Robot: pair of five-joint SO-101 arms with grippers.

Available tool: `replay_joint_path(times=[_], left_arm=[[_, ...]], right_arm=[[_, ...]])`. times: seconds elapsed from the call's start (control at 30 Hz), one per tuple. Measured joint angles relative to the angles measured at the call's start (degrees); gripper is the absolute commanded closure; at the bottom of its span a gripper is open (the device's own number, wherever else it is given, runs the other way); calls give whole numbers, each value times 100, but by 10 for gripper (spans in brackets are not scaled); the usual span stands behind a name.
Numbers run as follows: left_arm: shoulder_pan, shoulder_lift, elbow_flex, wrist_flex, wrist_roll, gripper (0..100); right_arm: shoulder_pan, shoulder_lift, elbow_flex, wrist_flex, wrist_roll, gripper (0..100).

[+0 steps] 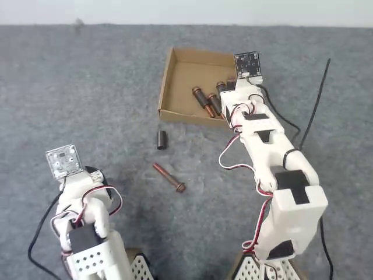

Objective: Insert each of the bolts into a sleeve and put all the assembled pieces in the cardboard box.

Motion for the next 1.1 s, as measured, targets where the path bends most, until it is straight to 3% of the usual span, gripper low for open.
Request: replay_joint_path(times=[0.2, 0.6, 1.1], left_arm=[[0, 0, 0, 0, 0, 986], [0, 0, 0, 0, 0, 986], [0, 0, 0, 0, -246, 986]], right_arm=[[-9, 9, -18, 0, 0, 845], [0, -44, -53, 0, 0, 843], [-554, -3349, 2585, 431, 0, 844]])
